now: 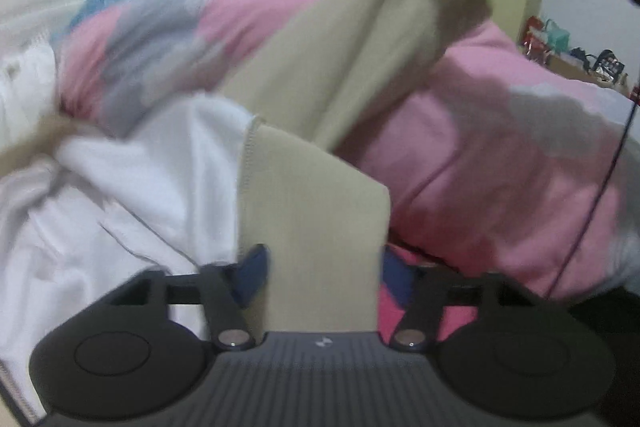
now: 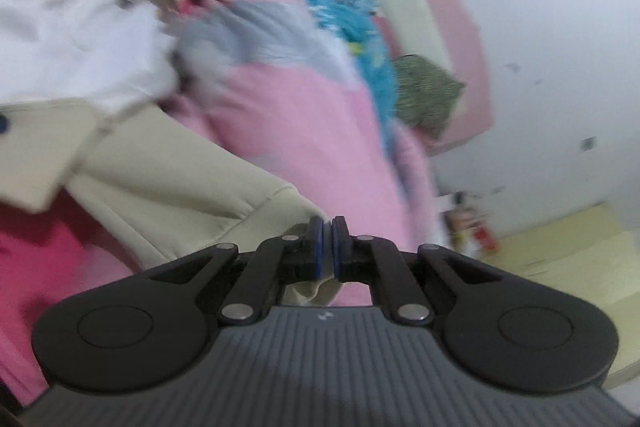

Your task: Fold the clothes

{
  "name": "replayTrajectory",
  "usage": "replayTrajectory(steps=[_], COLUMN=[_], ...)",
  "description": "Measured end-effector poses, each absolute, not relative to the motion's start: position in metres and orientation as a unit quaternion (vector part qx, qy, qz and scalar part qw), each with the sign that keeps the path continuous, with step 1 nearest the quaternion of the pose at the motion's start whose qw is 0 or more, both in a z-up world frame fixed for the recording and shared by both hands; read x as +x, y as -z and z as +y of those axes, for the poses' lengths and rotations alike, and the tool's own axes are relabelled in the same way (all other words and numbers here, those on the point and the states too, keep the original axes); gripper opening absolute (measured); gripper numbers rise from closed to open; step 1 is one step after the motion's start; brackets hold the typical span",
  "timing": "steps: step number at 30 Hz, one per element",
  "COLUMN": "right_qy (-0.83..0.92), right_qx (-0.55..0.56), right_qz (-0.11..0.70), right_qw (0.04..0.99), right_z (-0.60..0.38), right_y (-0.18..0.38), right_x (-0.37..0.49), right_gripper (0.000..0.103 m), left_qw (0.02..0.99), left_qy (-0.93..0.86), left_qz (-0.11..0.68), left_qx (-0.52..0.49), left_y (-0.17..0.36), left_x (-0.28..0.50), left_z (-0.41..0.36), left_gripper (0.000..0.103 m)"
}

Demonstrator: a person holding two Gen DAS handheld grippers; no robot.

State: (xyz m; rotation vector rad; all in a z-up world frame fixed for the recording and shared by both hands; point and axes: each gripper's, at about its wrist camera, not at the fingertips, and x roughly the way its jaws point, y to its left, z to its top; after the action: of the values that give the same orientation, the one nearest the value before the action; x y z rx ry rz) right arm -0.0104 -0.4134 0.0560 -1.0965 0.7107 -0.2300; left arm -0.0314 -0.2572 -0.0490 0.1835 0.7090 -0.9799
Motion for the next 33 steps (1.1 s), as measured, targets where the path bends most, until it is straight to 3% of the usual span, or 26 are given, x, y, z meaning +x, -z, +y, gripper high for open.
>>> replayTrajectory(steps=[5, 7, 12, 13, 14, 16, 20, 25, 27, 28, 29, 33], right_qy=[0.222, 0.263, 0.184, 0.128, 0.076, -0.008, -0.033, -0.001, -0.012, -0.026, -0.038, -0.033], right_qx=[-0.59, -0.571, -0.253, -0.157, -0.066, 0.093, 0.302, 0.471, 0.496, 0.51, 0.521, 0.41], right_qz=[0.253, 0.248, 0.304, 0.316, 0.334, 0.386, 0.47, 0.448, 0.437, 0.43, 0.424, 0.393], right_qw=[0.734, 0.737, 0.9, 0.927, 0.937, 0.918, 0.829, 0.76, 0.75, 0.745, 0.74, 0.823], right_z=[-0.462, -0.491, -0.515, -0.511, -0.507, -0.501, -0.492, -0.487, -0.48, -0.475, -0.47, -0.448], right_y=[-0.062, -0.063, -0.103, -0.107, -0.104, -0.079, 0.019, 0.086, 0.099, 0.104, 0.107, 0.071], right_x=[0.024, 0.045, 0.021, 0.006, -0.005, -0.019, -0.015, -0.015, -0.005, 0.001, 0.006, 0.016], right_gripper=[0.0, 0.002, 0.005, 0.013, 0.031, 0.048, 0.048, 0.05, 0.05, 0.036, 0.008, 0.007], left_qw=[0.802, 0.797, 0.797, 0.797, 0.795, 0.79, 0.772, 0.771, 0.768, 0.765, 0.762, 0.758], left_qy=[0.466, 0.466, 0.464, 0.462, 0.459, 0.452, 0.446, 0.444, 0.445, 0.444, 0.442, 0.414], left_qz=[0.367, 0.379, 0.386, 0.386, 0.389, 0.394, 0.411, 0.402, 0.401, 0.406, 0.412, 0.427], left_qx=[0.067, 0.058, -0.025, -0.048, -0.075, -0.128, -0.193, -0.217, -0.228, -0.23, -0.233, -0.267], left_y=[0.069, 0.078, 0.086, 0.086, 0.086, 0.087, 0.088, 0.08, 0.081, 0.083, 0.085, 0.093], left_x=[-0.024, -0.024, -0.012, -0.008, -0.003, 0.006, 0.012, 0.007, 0.003, 0.002, 0.0, -0.008], left_z=[-0.259, -0.257, -0.236, -0.229, -0.222, -0.207, -0.186, -0.167, -0.16, -0.157, -0.155, -0.125], left_gripper=[0.023, 0.017, 0.006, 0.005, 0.005, 0.004, 0.004, 0.004, 0.004, 0.004, 0.004, 0.03])
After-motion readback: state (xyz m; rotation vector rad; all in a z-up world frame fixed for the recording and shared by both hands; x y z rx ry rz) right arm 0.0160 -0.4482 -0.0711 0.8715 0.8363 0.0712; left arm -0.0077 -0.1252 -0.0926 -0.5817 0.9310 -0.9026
